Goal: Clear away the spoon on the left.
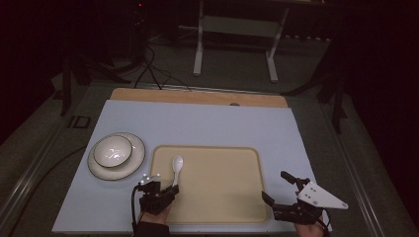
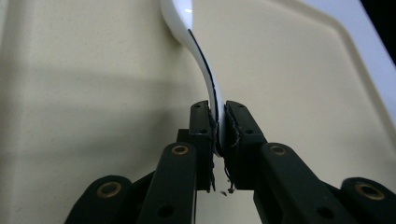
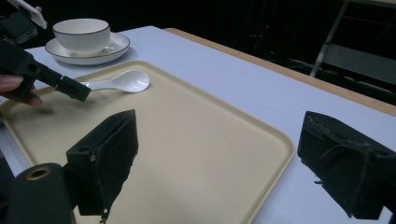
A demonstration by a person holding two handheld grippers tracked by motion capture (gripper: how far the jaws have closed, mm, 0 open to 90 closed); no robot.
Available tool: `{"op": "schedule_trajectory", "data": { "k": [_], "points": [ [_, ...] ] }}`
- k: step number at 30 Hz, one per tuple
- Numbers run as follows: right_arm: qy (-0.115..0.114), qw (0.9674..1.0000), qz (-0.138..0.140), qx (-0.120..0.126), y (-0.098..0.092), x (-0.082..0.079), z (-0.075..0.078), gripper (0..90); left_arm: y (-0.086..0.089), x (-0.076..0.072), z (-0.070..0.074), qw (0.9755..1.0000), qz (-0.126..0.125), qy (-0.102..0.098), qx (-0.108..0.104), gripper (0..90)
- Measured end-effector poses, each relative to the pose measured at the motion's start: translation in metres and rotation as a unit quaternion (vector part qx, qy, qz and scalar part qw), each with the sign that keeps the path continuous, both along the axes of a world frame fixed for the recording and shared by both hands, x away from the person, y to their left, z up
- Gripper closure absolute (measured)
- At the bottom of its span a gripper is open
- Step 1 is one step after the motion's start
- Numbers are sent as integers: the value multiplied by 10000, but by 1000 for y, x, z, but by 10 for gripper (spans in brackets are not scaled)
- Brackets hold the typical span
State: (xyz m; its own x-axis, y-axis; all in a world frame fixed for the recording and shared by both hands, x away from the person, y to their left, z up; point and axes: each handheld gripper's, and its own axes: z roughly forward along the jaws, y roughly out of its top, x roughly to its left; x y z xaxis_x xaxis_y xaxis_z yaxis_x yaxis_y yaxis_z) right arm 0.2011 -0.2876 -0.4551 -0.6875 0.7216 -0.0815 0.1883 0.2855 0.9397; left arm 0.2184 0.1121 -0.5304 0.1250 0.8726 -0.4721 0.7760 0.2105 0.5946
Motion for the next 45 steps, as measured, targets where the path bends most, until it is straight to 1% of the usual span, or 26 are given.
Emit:
{"op": "schedule_trajectory", "data": {
  "k": [2, 4, 7, 9, 11, 13, 14, 17, 19, 20, 21, 28, 30, 32, 33, 34, 36, 37, 38, 39, 41, 42, 43, 45],
  "points": [
    [7, 10000, 7, 3, 0, 0, 0, 123, 2, 1, -1, 10000, 18, 49, 29, 796],
    [5, 10000, 7, 3, 0, 0, 0, 123, 3, 1, -3, 9999, 34, 103, 11, 784],
    [-7, 10000, 10, -12, 1, 0, 0, 123, 3, 2, -4, 9999, 23, 143, 56, 767],
    [-7, 10000, 11, -15, 1, 0, 0, 123, 3, 2, -4, 9998, -39, 171, 85, 754],
    [-4, 10000, 5, -9, 1, 0, 0, 123, 2, 3, -4, 9998, -49, 187, 94, 754],
    [-7, 10000, 3, -9, 1, 0, 0, 123, 2, 4, -5, 9997, -61, 235, 51, 733],
    [-11, 10000, 5, -15, 1, 0, 0, 123, 2, 4, -5, 9996, -100, 246, 69, 733],
    [-6, 10000, -3, -16, 1, 0, 0, 123, 2, 5, -6, 9996, -99, 256, 120, 731],
    [-6, 10000, -4, -23, 1, 0, 0, 123, 3, 5, -5, 9996, -36, 243, 155, 731],
    [-5, 10000, -3, -25, 1, 0, 0, 123, 3, 5, -5, 9995, -54, 238, 175, 730],
    [-4, 10000, -2, -28, 1, 0, 0, 123, 3, 5, -4, 9995, -50, 226, 205, 709],
    [2, 10000, 5, -20, 0, 0, -1, 123, 6, 5, -2, 9994, -4, 183, 298, 705],
    [3, 10000, 4, -17, 0, 1, -1, 123, 6, 3, 0, 9991, -4, 118, 402, 697],
    [6, 10000, 3, -24, 1, 0, -1, 123, 6, 3, 4, 9989, -38, 69, 462, 694],
    [8, 10000, 3, -28, 1, 1, -1, 123, 5, 3, 6, 9989, -74, 38, 451, 661],
    [11, 10000, -1, -24, 0, 0, -1, 123, 5, 3, 8, 9989, -130, 18, 458, 652],
    [11, 10000, -6, -22, 0, 1, -1, 123, 3, 3, 14, 9980, -240, -65, 580, 607],
    [13, 10000, -6, -28, 0, 1, -1, 123, 1, 3, 17, 9972, -383, -75, 636, 590],
    [7, 10000, -13, -28, -1, 1, -1, 123, 0, 4, 19, 9967, -460, -99, 667, 568],
    [0, 10000, -13, -28, -1, 1, -1, 123, -1, 4, 22, 9958, -532, -143, 736, 527],
    [3, 10000, -17, -30, -1, 0, -1, 123, -3, 4, 26, 9946, -643, -244, 778, 442],
    [9, 10000, -24, -28, -1, 0, -1, 123, -3, 4, 28, 9941, -652, -277, 822, 404],
    [1, 10000, -24, -29, -2, 0, -1, 123, -4, 3, 30, 9937, -672, -336, 833, 382],
    [5, 10000, -34, -36, -2, 0, -1, 123, -3, 2, 33, 9926, -921, -425, 672, 271]
  ]
}}
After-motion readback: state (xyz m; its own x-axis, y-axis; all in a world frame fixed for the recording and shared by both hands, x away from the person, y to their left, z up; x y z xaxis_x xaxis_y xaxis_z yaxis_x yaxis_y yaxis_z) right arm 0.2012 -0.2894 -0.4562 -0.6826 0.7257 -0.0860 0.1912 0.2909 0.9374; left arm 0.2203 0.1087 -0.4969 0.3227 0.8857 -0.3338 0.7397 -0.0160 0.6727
